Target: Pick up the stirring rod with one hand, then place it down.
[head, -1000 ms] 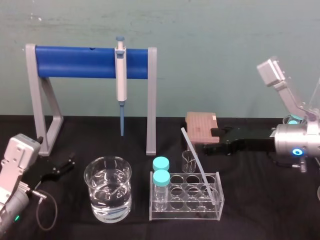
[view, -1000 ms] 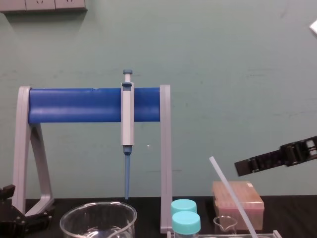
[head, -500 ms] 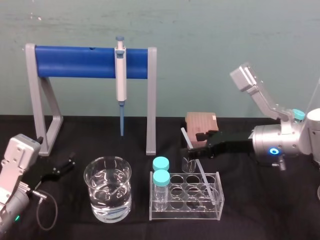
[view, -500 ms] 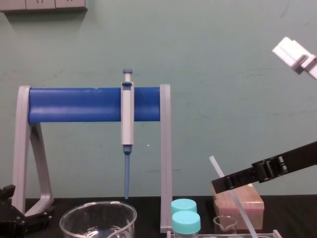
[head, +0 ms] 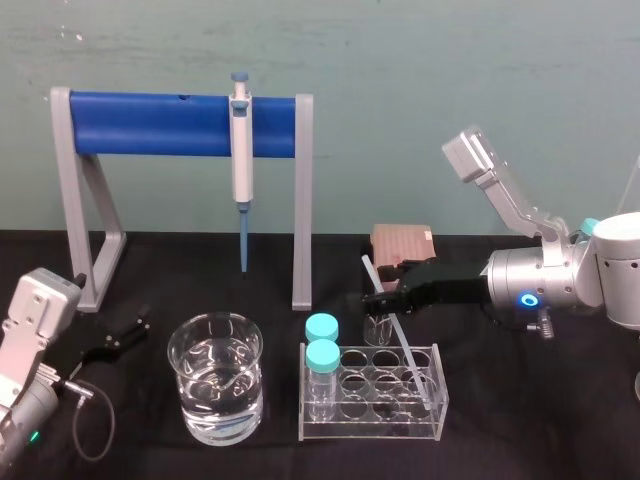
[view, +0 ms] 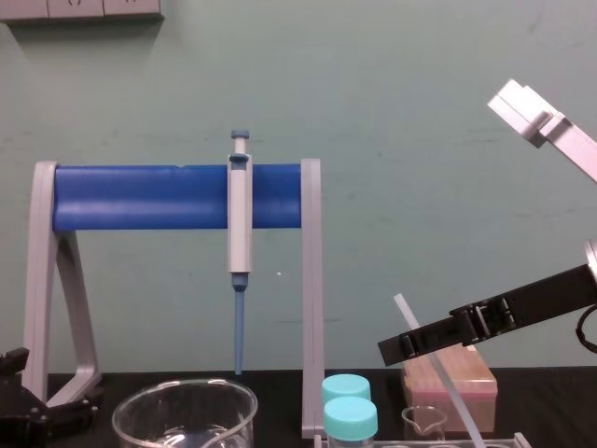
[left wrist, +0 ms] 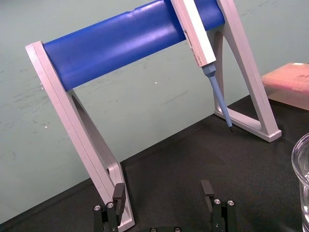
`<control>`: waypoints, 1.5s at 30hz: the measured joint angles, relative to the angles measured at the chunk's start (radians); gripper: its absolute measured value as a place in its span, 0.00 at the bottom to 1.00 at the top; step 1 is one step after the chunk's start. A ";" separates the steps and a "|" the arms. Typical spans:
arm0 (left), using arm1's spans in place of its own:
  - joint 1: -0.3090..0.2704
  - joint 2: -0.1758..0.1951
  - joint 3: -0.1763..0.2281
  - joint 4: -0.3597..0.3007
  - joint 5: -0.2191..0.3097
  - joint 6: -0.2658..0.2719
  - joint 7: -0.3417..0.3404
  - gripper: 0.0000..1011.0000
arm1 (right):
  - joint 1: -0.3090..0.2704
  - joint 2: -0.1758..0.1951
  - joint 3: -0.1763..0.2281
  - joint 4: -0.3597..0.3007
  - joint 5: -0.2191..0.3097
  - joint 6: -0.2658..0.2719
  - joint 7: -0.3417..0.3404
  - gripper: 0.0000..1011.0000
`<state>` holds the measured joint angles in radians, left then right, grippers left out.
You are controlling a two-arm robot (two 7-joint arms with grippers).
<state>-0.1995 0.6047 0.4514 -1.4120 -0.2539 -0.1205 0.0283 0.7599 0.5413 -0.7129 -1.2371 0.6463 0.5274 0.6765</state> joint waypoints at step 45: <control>0.000 0.000 0.000 0.000 0.000 0.000 0.000 0.99 | -0.015 0.038 -0.008 -0.050 0.032 -0.010 -0.021 0.07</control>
<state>-0.1995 0.6047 0.4514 -1.4120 -0.2539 -0.1205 0.0283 0.7453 0.5798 -0.7205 -1.2875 0.6787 0.5175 0.6555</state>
